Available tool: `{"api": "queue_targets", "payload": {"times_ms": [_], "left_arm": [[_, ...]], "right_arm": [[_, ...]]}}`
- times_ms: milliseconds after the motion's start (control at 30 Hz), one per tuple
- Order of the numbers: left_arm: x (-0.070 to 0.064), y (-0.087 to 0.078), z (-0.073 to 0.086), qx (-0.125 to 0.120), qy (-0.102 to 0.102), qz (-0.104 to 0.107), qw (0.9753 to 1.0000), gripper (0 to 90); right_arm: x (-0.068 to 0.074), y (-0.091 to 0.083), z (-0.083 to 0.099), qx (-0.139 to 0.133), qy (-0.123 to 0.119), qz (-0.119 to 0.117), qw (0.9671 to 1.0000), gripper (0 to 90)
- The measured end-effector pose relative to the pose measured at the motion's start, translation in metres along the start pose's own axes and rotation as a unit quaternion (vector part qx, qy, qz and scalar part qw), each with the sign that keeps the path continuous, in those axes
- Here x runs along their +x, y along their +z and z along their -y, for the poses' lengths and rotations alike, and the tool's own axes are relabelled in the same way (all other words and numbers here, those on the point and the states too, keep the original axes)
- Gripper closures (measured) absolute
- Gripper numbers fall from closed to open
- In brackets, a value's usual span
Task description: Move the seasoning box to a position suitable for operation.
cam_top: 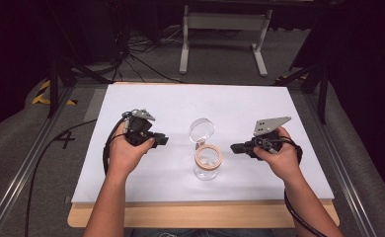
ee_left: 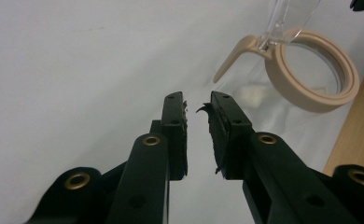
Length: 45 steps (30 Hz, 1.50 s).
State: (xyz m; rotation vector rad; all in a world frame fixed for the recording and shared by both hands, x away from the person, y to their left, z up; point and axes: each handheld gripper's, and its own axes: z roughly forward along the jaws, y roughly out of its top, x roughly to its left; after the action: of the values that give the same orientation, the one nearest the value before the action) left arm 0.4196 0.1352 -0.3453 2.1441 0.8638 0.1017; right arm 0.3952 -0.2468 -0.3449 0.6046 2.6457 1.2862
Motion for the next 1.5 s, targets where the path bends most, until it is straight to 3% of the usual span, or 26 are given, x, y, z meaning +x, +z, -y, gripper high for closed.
{"api": "queue_targets", "payload": {"times_ms": [100,300,400,600,667,800,933,1100,1500], "left_arm": [[-0.003,0.003,-0.004,-0.019,0.003,0.012,0.9997,77.8],[-0.006,0.008,-0.013,-0.039,0.005,0.014,0.9991,83.8],[-0.009,0.012,-0.017,-0.036,0.011,-0.009,0.9993,83.1],[-0.012,0.020,-0.023,-0.045,0.002,-0.012,0.9989,83.6],[-0.013,0.023,-0.024,-0.048,0.009,-0.014,0.9987,82.6],[-0.021,0.032,-0.028,-0.060,0.014,-0.001,0.9981,83.7],[-0.028,0.039,-0.030,-0.056,0.030,0.002,0.9980,85.1],[-0.028,0.040,-0.029,-0.055,0.026,-0.003,0.9981,85.8],[-0.030,0.039,-0.029,-0.059,0.033,-0.002,0.9978,85.5]], "right_arm": [[0.003,0.000,0.000,-0.005,0.001,-0.007,1.0000,89.9],[0.008,-0.003,0.004,-0.007,0.002,-0.012,0.9999,89.9],[0.012,-0.007,0.006,-0.010,0.005,-0.013,0.9999,89.9],[0.017,-0.012,0.008,-0.018,0.009,-0.016,0.9997,89.9],[0.020,-0.012,0.007,-0.025,0.010,-0.018,0.9995,89.9],[0.026,0.001,0.002,-0.064,0.035,-0.042,0.9964,90.0],[0.033,0.013,-0.004,-0.065,0.024,-0.041,0.9968,90.0],[0.036,0.026,-0.006,-0.054,0.014,-0.040,0.9977,89.9],[0.032,0.031,-0.004,-0.049,0.022,-0.030,0.9981,89.9]]}}
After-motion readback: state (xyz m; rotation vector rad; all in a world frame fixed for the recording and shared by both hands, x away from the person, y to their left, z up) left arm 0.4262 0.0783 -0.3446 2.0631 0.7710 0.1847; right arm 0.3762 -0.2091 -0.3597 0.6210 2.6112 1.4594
